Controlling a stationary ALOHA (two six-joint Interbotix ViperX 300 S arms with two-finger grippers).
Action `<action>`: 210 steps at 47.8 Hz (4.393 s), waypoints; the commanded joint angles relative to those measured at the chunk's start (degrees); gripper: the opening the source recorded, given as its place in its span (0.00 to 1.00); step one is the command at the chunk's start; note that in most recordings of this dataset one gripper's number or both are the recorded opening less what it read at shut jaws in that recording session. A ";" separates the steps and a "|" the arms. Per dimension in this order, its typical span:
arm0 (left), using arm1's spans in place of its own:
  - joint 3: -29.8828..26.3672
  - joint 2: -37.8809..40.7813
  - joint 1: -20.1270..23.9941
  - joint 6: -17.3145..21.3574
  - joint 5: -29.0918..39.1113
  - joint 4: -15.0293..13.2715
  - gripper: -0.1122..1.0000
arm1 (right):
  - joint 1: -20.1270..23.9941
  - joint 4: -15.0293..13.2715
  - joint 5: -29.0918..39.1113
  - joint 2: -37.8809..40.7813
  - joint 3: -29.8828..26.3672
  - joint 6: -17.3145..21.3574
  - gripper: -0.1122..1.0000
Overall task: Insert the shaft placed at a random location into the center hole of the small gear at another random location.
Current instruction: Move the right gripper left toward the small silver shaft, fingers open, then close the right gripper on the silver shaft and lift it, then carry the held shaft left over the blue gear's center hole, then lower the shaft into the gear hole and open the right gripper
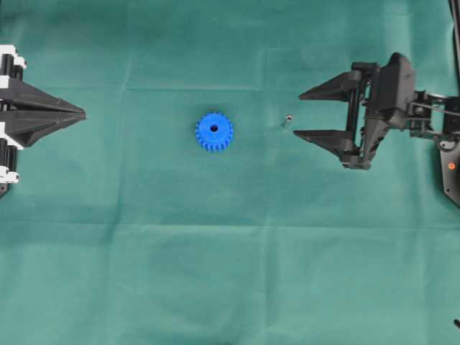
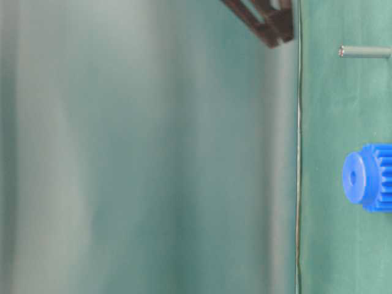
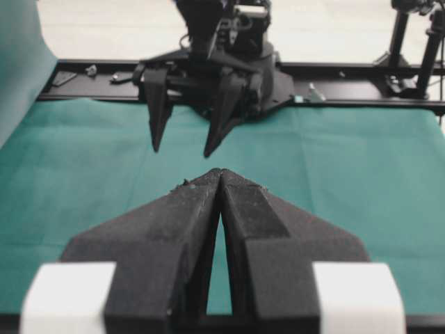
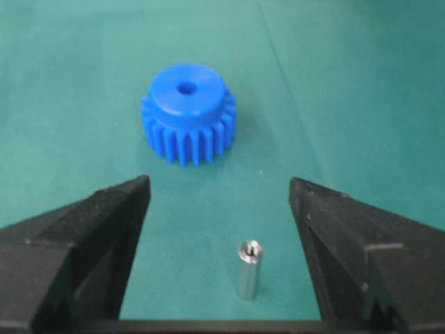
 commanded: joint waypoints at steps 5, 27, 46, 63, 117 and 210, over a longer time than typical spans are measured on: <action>-0.97 0.53 0.18 -0.09 -0.26 0.09 0.13 | -1.58 0.97 -4.04 4.83 -1.05 -0.18 0.87; -0.35 0.44 0.18 -0.09 0.18 0.18 0.13 | -2.02 1.58 -8.70 16.17 -4.04 0.26 0.86; -0.35 0.44 0.18 -0.09 1.05 0.18 0.13 | -2.02 1.49 -8.26 16.44 -3.87 0.44 0.22; -0.35 0.44 0.09 -0.09 1.23 0.18 0.13 | -1.76 1.41 -6.59 14.06 -4.75 0.53 0.22; -0.26 0.53 0.18 -0.18 1.58 0.18 0.13 | 0.00 1.14 8.53 4.48 -10.99 0.18 0.22; 0.00 0.44 0.18 -0.18 1.76 0.18 0.13 | 3.34 1.05 11.51 23.47 -30.94 -0.09 0.22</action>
